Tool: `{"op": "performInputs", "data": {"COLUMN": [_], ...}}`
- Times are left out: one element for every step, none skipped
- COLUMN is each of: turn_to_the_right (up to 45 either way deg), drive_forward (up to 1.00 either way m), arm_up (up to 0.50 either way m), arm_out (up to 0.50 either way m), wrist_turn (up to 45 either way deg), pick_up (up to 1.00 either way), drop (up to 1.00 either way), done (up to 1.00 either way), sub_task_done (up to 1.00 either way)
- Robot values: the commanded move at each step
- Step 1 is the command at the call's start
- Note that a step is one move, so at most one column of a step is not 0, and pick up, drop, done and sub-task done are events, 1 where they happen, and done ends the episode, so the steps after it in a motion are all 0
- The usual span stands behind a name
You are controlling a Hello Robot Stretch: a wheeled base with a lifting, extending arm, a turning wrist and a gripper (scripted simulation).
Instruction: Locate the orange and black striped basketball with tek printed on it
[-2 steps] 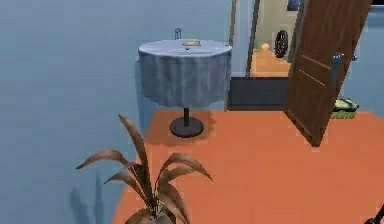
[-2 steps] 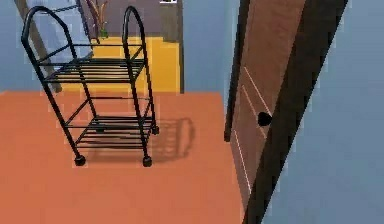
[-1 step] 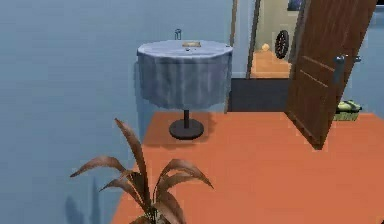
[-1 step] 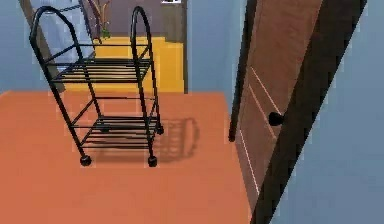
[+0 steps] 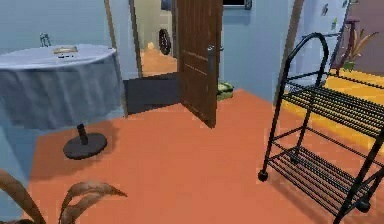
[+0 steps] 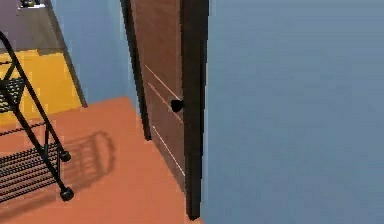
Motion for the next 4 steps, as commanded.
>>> {"op": "performInputs", "data": {"turn_to_the_right": [0.0,24.0,0.0,-45.0], "drive_forward": [0.25,0.0,0.55,0.0], "arm_up": [0.0,0.0,0.0,0.0], "arm_out": [0.0,0.0,0.0,0.0], "wrist_turn": [0.0,0.0,0.0,0.0], "pick_up": [0.0,0.0,0.0,0.0], "drop": [0.0,0.0,0.0,0.0], "done": [0.0,0.0,0.0,0.0], "sub_task_done": [0.0,0.0,0.0,0.0]}}
